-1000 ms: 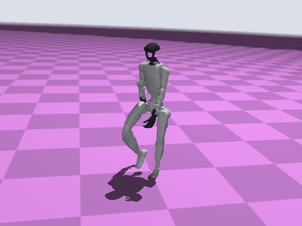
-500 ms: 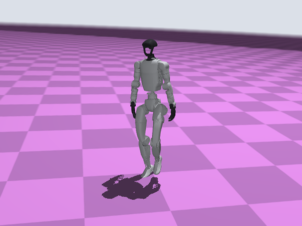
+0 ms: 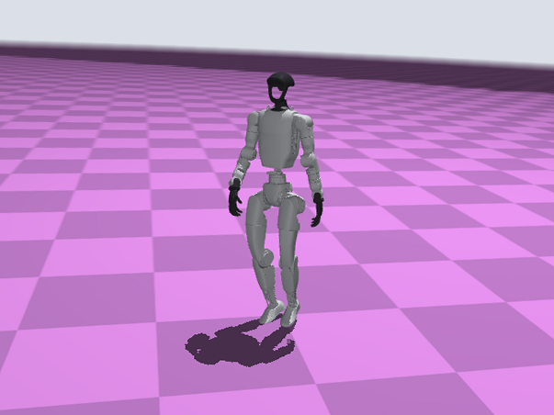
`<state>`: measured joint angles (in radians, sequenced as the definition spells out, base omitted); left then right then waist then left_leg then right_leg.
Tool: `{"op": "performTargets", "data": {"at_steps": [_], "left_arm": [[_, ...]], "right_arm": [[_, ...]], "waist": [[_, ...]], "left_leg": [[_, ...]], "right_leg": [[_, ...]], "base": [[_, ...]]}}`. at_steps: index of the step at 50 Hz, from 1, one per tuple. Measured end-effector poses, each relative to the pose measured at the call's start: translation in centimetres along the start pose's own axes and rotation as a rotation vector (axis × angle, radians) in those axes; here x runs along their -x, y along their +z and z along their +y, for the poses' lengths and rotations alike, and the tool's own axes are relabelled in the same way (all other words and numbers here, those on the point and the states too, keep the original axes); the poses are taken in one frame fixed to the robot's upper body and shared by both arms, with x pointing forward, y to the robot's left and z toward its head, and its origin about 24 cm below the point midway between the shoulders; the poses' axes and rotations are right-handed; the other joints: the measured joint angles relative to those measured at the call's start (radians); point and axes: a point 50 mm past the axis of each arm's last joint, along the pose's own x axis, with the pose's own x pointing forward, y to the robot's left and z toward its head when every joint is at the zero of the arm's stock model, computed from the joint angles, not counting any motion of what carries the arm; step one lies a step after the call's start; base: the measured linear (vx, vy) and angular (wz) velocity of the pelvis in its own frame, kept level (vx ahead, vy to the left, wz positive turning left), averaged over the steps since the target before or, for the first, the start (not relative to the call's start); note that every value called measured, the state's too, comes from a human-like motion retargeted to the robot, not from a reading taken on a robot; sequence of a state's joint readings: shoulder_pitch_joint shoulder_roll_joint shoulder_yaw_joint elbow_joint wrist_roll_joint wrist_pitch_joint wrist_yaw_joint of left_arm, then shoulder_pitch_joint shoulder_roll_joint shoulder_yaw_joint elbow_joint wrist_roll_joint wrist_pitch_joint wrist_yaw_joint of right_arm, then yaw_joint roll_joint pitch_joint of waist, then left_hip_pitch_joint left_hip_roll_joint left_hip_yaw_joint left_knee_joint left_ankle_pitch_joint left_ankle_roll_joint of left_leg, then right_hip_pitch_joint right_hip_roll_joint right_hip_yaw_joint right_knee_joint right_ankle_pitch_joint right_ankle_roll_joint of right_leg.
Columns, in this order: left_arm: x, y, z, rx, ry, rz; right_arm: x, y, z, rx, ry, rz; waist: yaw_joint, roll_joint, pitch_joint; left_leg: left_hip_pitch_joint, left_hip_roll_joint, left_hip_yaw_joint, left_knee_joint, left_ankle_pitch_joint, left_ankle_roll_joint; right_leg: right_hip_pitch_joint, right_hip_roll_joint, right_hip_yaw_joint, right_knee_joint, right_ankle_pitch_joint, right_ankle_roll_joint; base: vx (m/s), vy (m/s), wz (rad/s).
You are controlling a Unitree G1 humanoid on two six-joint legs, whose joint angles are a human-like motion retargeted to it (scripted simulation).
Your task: In place motions
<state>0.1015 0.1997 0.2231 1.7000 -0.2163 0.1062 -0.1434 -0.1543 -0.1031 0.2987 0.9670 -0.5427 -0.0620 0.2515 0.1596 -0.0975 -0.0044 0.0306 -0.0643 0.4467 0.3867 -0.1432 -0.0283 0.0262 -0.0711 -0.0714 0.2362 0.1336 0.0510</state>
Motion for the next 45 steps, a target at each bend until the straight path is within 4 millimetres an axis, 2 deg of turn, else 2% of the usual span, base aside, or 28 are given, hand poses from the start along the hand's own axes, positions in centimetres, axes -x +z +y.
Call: {"op": "performTargets", "data": {"at_steps": [2,3,4,5,6,7,8,10,13,15,16,18,20,23,24,25,28,29,30,32,33,35,37,38,40,42,43,45], "left_arm": [[0.5,3.6,-2.1,-0.13,-0.017,-0.084],[1.0,6.1,-4.3,-0.193,-0.059,-0.146],[1.9,9.0,-6.8,-0.255,-0.119,-0.232],[3.3,11.9,-9.3,-0.319,-0.188,-0.328],[5.7,15.7,-11.7,-0.377,-0.274,-0.468],[8.7,19.2,-14.2,-0.445,-0.359,-0.609],[12.4,22.4,-16.6,-0.523,-0.437,-0.756],[21.3,27.0,-20.7,-0.681,-0.523,-1.089],[28.3,28.6,-22.8,-0.75,-0.502,-1.41],[31.3,29.1,-22.2,-0.756,-0.464,-1.582],[31.6,29.1,-21.6,-0.761,-0.442,-1.625],[31.1,28.6,-21.0,-0.796,-0.403,-1.661],[30.1,28.0,-21.4,-0.843,-0.379,-1.65],[27.0,27.1,-21.5,-0.893,-0.325,-1.555],[25.5,27.0,-21.1,-0.897,-0.298,-1.502],[23.8,26.9,-20.7,-0.899,-0.265,-1.44],[15.2,23.9,-16.8,-0.83,-0.212,-1.102],[11.9,21.8,-14.9,-0.791,-0.196,-0.959],[8.7,19.2,-12.8,-0.746,-0.183,-0.808],[3.4,12.6,-7.9,-0.626,-0.141,-0.462],[1.8,9.2,-5.7,-0.556,-0.115,-0.287],[0.4,3.0,-2.5,-0.43,-0.056,0.002],[0.3,-0.2,0.1,-0.256,-0.005,0.14],[0.3,-1.4,0.7,-0.176,-0.013,0.186],[0.2,-3.7,0.7,-0.107,-0.039,0.278],[0.1,-5.0,0.2,-0.101,-0.052,0.301],[0.0,-5.7,0.2,-0.096,-0.058,0.304],[0.0,-7.3,0.7,-0.065,-0.071,0.324]], "right_arm": [[2.1,-7.6,5.3,-0.096,0.128,0.273],[3.8,-11.0,7.3,-0.145,0.177,0.428],[5.7,-13.9,9.0,-0.204,0.216,0.594],[7.9,-16.3,10.7,-0.267,0.253,0.764],[9.9,-18.0,11.7,-0.343,0.261,0.912],[11.8,-19.2,12.6,-0.43,0.268,1.043],[13.5,-20.0,13.4,-0.543,0.267,1.142],[16.2,-21.1,15.2,-0.822,0.225,1.254],[18.8,-21.8,18.1,-1.061,0.131,1.32],[21.1,-22.5,20.0,-1.155,0.059,1.372],[22.5,-22.8,20.9,-1.178,0.034,1.417],[25.3,-23.2,22.7,-1.227,-0.009,1.519],[26.5,-22.9,24.0,-1.272,-0.027,1.563],[24.9,-22.2,24.4,-1.283,-0.026,1.506],[23.5,-21.9,23.9,-1.265,0.0,1.451],[21.7,-21.4,23.1,-1.237,0.035,1.384],[17.9,-20.6,20.4,-1.089,0.155,1.218],[16.6,-20.2,19.3,-1.03,0.189,1.165],[15.3,-19.7,18.1,-0.969,0.219,1.114],[11.8,-18.1,15.5,-0.844,0.219,0.99],[9.5,-16.6,13.8,-0.79,0.205,0.91],[4.4,-12.0,9.0,-0.736,0.114,0.681],[-0.5,-3.2,1.3,-0.624,0.016,0.345],[-1.6,2.0,-2.7,-0.526,-0.018,0.177],[-1.4,11.8,-7.9,-0.302,-0.079,-0.127],[1.2,19.4,-11.7,-0.078,-0.168,-0.387],[2.8,21.9,-13.1,0.013,-0.231,-0.482],[5.7,25.3,-15.1,0.139,-0.379,-0.625]], "waist": [[-0.058,0.054,-0.074],[-0.107,0.075,-0.111],[-0.17,0.069,-0.112],[-0.239,0.05,-0.094],[-0.232,0.071,-0.035],[-0.234,0.093,0.03],[-0.257,0.113,0.105],[-0.326,0.158,0.227],[-0.405,0.175,0.271],[-0.449,0.183,0.248],[-0.46,0.182,0.205],[-0.456,0.18,0.113],[-0.418,0.19,0.056],[-0.343,0.187,0.015],[-0.315,0.169,0.033],[-0.285,0.145,0.065],[-0.24,0.113,0.011],[-0.23,0.101,-0.008],[-0.227,0.091,-0.028],[-0.175,0.05,-0.103],[-0.122,0.02,-0.143],[-0.085,-0.033,-0.113],[-0.057,-0.03,0.045],[-0.015,-0.038,0.126],[0.046,-0.067,0.276],[0.128,-0.086,0.383],[0.159,-0.101,0.409],[0.221,-0.14,0.4]], "left_leg": [[0.097,0.048,0.069,-0.212,-0.176,-0.002],[0.084,0.094,0.133,-0.261,-0.174,0.012],[0.044,0.079,0.041,-0.272,-0.163,0.016],[-0.01,0.033,-0.129,-0.264,-0.148,0.016],[-0.013,0.06,-0.109,-0.269,-0.131,0.025],[-0.012,0.081,-0.101,-0.271,-0.12,0.036],[-0.003,0.094,-0.118,-0.266,-0.12,0.049],[-0.017,0.139,-0.138,-0.247,-0.11,0.065],[-0.016,0.175,-0.117,-0.26,-0.094,0.06],[-0.024,0.206,-0.079,-0.261,-0.094,0.058],[-0.04,0.202,-0.081,-0.26,-0.095,0.06],[-0.066,0.188,-0.09,-0.26,-0.096,0.06],[-0.069,0.19,-0.108,-0.28,-0.09,0.05],[-0.052,0.178,-0.125,-0.305,-0.1,0.047],[-0.014,0.168,-0.115,-0.306,-0.112,0.044],[0.037,0.156,-0.101,-0.304,-0.129,0.04],[0.061,0.108,-0.084,-0.275,-0.163,0.04],[0.065,0.09,-0.076,-0.253,-0.168,0.038],[0.066,0.076,-0.072,-0.226,-0.171,0.036],[-0.029,0.064,0.014,-0.046,-0.084,0.034],[-0.157,0.087,0.068,0.139,0.021,0.028],[-0.39,0.115,0.074,0.453,0.24,0.135],[-0.547,0.185,0.064,0.79,0.104,0.251],[-0.616,0.265,0.108,0.933,0.049,0.277],[-0.715,0.34,0.14,1.11,-0.047,0.29],[-0.833,0.365,0.148,1.212,-0.12,0.29],[-0.892,0.356,0.163,1.235,-0.144,0.29],[-1.015,0.306,0.206,1.218,-0.142,0.29]], "right_leg": [[-0.074,0.027,-0.127,0.146,0.117,0.002],[-0.196,-0.01,-0.206,0.328,0.257,0.028],[-0.334,-0.06,-0.207,0.533,0.338,0.039],[-0.481,-0.117,-0.169,0.748,0.39,0.043],[-0.584,-0.056,-0.113,0.848,0.388,0.021],[-0.68,-0.018,-0.081,0.952,0.38,0.004],[-0.758,-0.024,-0.096,1.065,0.363,-0.002],[-0.953,-0.021,-0.132,1.267,0.294,0.002],[-1.138,0.018,-0.168,1.362,0.237,0.032],[-1.22,0.044,-0.205,1.36,0.215,0.04],[-1.238,0.044,-0.208,1.347,0.207,0.034],[-1.231,0.034,-0.202,1.308,0.197,0.016],[-1.135,0.023,-0.21,1.238,0.192,-0.002],[-0.879,0.06,-0.17,1.031,0.243,0.021],[-0.76,0.085,-0.14,0.947,0.257,0.036],[-0.622,0.115,-0.099,0.857,0.268,0.057],[-0.272,0.213,0.082,0.448,0.309,0.135],[-0.164,0.193,0.082,0.304,0.213,0.127],[-0.064,0.149,0.042,0.164,0.061,0.105],[0.011,0.079,-0.096,0.0,-0.041,0.014],[-0.012,0.05,-0.039,-0.045,-0.04,0.025],[-0.07,0.003,0.091,-0.055,-0.018,0.08],[-0.058,0.006,0.085,-0.028,-0.005,0.083],[-0.061,-0.003,0.057,-0.015,0.003,0.061],[-0.043,0.03,0.131,-0.021,0.03,-0.003],[-0.026,0.003,0.155,-0.042,0.059,-0.019],[-0.031,-0.014,0.174,-0.052,0.074,-0.023],[-0.075,-0.061,0.196,-0.066,0.094,-0.016]], "base": [[0.45,0.27,1.3],[0.08,0.18,2.13],[-0.22,0.07,2.74],[-0.47,0.03,1.69],[-0.64,0.05,0.58],[-0.8,0.08,-0.25],[-0.84,0.07,0.51],[-0.73,0.11,1.17],[-0.14,0.04,0.8],[0.3,-0.08,0.2],[0.5,-0.11,-0.11],[0.57,-0.12,-0.28],[0.33,-0.1,-0.18],[0.03,0.0,-0.46],[0.07,0.09,-0.8],[0.13,0.06,-0.61],[0.24,0.04,-0.62],[0.34,0.04,-0.63],[0.34,0.02,-0.47],[0.23,-0.04,-1.09],[-0.07,-0.15,-1.22],[-0.4,-0.32,-0.13],[-0.82,-0.53,-0.52],[-0.97,-0.58,-1.68],[-0.79,-0.68,-1.77],[-0.48,-0.55,-1.38],[-0.24,-0.29,-0.88],[0.06,0.03,-0.38]]}}
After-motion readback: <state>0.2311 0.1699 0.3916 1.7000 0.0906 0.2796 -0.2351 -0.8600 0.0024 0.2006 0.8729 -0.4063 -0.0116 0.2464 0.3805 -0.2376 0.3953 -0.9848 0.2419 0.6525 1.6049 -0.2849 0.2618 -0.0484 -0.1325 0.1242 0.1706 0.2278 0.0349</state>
